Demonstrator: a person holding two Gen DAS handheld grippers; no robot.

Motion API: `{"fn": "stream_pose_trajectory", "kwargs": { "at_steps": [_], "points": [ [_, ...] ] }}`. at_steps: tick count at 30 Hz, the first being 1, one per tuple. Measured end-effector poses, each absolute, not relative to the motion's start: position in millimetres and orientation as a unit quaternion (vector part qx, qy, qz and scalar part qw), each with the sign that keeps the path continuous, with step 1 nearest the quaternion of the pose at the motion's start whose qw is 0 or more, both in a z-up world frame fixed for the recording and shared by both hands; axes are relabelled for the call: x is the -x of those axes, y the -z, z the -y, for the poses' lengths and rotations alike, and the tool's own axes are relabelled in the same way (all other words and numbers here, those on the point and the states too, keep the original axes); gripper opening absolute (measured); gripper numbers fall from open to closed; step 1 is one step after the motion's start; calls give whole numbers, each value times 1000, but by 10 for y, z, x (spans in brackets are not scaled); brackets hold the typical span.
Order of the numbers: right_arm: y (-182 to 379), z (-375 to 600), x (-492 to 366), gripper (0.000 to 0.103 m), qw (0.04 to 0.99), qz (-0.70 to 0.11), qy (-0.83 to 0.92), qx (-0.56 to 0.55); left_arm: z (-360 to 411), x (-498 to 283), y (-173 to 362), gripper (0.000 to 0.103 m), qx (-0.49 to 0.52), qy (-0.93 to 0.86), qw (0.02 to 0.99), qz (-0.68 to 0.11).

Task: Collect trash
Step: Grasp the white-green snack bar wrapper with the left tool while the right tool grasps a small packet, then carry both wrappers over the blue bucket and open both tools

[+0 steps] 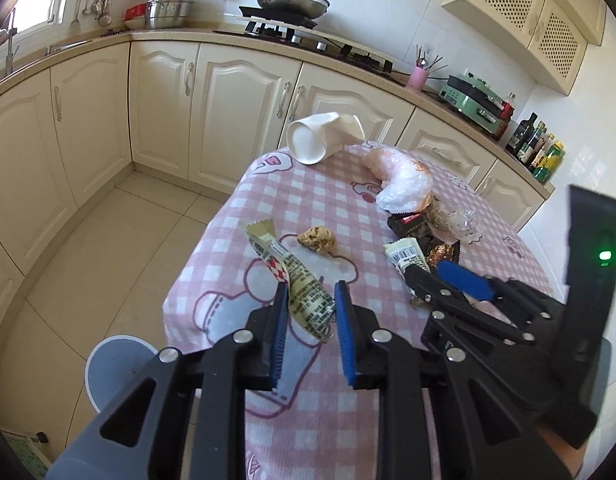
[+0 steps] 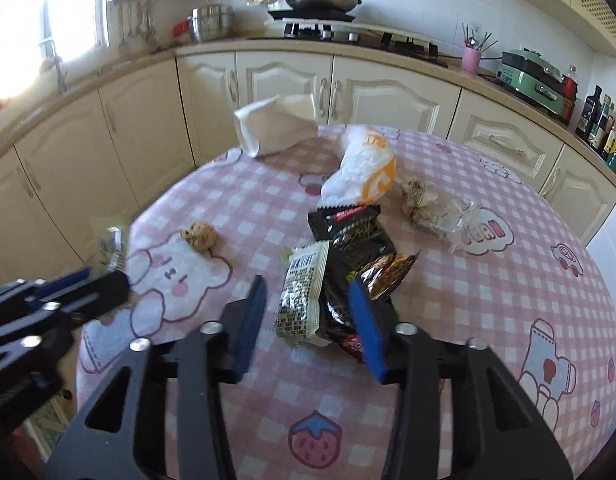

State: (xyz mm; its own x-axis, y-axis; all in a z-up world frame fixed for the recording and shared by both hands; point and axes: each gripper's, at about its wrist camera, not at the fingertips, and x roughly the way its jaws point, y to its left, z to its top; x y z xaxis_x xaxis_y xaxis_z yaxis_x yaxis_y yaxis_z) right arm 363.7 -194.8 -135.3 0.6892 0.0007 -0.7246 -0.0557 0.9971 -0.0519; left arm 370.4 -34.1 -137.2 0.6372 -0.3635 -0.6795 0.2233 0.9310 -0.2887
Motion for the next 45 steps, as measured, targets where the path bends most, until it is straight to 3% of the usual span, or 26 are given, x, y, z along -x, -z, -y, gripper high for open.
{"fn": "stream_pose_trajectory", "kwargs": {
  "at_steps": [4, 19, 30, 37, 39, 41, 45],
  "points": [
    [1291, 1954, -3542, 7, 924, -381, -11, 29, 225, -3623, 1320, 22, 96, 166, 902, -388],
    [783, 1152, -3184, 7, 928, -343, -145, -29, -660, -3205, 1208, 22, 132, 127, 911, -371],
    [1246, -198, -3260, 7, 887, -390, -247, 10, -1766, -3093, 1667, 22, 164, 35, 895, -413],
    [1567, -571, -3407, 7, 872, -416, -256, 20, -2154, -3223, 1995, 22, 175, 4, 881, -439],
    [1621, -607, -3443, 7, 871, -420, -254, 20, -2231, -3295, 2058, 28, 178, -4, 879, -443],
    [1660, -605, -3473, 7, 871, -423, -250, 20, -2264, -3342, 2115, 46, 177, -10, 875, -451],
    [1720, -614, -3510, 7, 869, -429, -247, 22, -2314, -3372, 2168, 56, 167, -23, 875, -454]
  ]
}}
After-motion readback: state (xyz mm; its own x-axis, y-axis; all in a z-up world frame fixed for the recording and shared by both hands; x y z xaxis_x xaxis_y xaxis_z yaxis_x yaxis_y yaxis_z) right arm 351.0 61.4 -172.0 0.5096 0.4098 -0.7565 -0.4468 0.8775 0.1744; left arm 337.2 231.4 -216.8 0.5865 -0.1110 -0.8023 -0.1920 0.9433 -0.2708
